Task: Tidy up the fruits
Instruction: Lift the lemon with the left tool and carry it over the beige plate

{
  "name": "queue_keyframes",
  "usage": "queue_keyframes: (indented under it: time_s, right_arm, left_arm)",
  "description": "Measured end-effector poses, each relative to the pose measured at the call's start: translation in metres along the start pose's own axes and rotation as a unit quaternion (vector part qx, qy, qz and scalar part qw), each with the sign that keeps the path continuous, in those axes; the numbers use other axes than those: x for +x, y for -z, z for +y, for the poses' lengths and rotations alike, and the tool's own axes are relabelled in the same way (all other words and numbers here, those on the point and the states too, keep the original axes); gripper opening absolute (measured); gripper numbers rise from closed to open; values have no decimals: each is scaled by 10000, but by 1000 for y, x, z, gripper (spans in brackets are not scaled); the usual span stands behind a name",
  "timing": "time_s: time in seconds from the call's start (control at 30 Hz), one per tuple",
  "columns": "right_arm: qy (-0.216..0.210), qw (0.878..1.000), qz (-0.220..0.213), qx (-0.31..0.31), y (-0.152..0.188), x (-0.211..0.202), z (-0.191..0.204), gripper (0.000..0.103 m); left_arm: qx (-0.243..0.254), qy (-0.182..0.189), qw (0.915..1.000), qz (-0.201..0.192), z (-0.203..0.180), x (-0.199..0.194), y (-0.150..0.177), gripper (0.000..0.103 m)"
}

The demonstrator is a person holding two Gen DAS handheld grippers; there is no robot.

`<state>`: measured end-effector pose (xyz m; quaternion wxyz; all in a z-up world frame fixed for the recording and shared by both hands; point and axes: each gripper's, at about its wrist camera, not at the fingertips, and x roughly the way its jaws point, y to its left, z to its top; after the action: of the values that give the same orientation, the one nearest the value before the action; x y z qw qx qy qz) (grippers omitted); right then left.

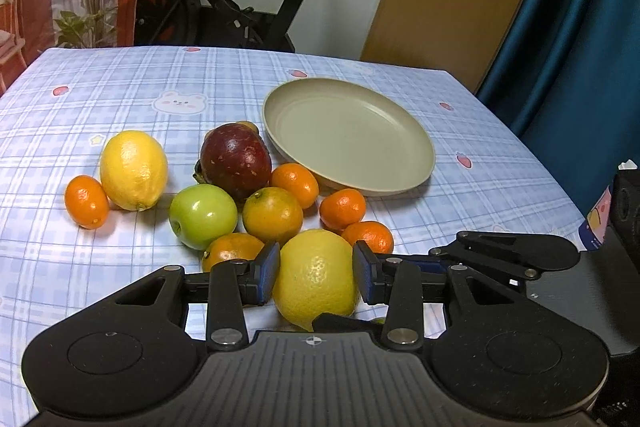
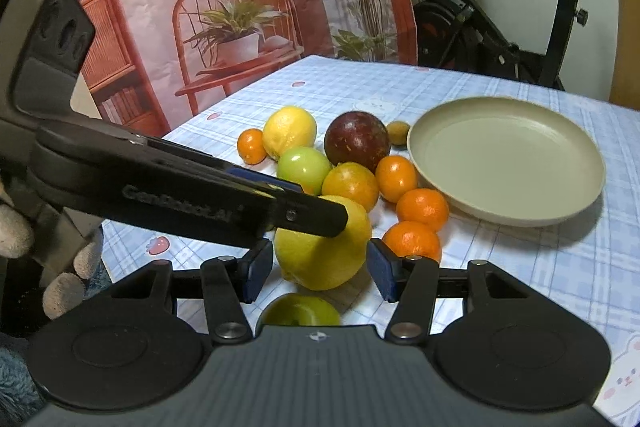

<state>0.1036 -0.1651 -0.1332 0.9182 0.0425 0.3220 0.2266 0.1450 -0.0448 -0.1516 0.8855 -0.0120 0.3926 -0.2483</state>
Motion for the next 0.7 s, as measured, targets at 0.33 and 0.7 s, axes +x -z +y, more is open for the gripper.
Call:
queue_keyframes:
  time_s: [0.33,0.7]
  right_arm:
    - [-82,9997,85,203,0,14,-4,60]
    - [-113,9995,86,279,3,16,-5,60]
  left_arm:
    - [-2,4,10000,-57,1,-2,3,43]
    - [-131,-112,9997,178,1,-10,8,44]
